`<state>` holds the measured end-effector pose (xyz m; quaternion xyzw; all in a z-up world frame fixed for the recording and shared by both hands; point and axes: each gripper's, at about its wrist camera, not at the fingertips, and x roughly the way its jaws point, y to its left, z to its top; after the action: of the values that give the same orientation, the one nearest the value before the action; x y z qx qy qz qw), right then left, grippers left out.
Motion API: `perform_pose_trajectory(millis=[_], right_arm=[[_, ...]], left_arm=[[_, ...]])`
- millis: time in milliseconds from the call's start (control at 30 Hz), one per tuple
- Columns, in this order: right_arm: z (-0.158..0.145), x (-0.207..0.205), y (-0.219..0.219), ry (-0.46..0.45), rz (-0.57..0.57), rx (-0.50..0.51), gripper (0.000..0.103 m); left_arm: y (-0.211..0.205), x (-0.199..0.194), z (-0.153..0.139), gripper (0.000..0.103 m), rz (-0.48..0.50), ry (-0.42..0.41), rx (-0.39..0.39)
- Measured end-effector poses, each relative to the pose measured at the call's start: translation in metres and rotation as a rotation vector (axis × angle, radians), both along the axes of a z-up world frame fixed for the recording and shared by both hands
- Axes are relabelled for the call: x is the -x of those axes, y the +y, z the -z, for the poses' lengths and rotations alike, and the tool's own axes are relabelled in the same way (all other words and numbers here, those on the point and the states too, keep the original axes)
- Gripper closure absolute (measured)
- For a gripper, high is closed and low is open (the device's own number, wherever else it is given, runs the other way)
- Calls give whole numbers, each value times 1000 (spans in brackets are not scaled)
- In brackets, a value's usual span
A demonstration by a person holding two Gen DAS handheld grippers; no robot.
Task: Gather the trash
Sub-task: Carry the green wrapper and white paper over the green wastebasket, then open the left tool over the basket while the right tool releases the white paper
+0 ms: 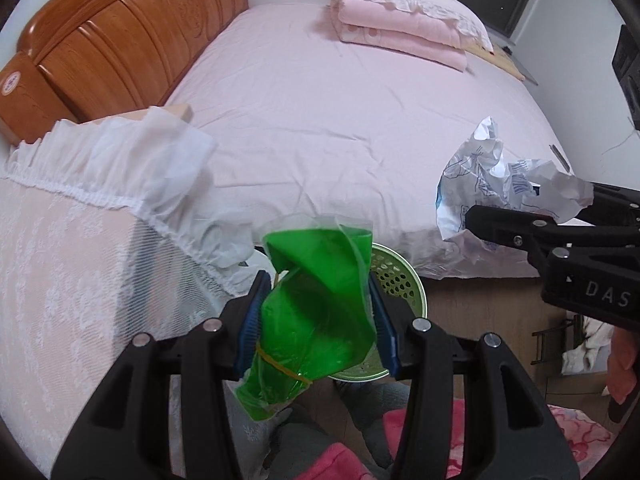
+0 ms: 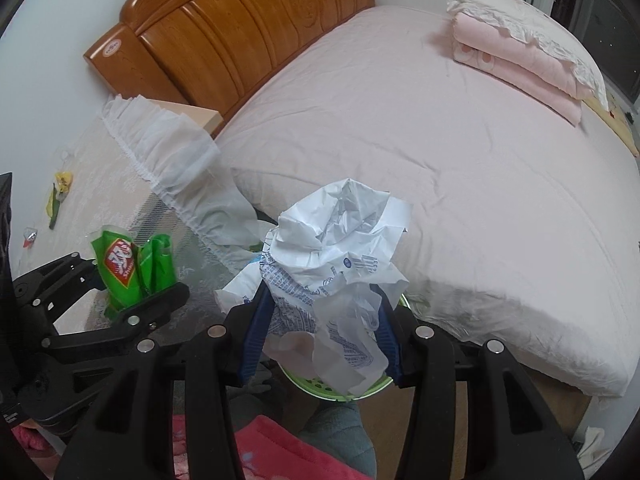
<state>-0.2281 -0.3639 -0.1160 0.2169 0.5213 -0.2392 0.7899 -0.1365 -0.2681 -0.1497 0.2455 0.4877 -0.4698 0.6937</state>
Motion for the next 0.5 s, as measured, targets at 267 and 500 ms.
perform_pose_trajectory(millis=[267, 500], right_arm=[[25, 38, -30, 86, 38, -34, 54], [40, 56, -51, 95, 44, -55, 54]], left_arm=[[-43, 33, 58, 56, 38, 103, -81], [-59, 56, 71, 56, 66, 103, -116]])
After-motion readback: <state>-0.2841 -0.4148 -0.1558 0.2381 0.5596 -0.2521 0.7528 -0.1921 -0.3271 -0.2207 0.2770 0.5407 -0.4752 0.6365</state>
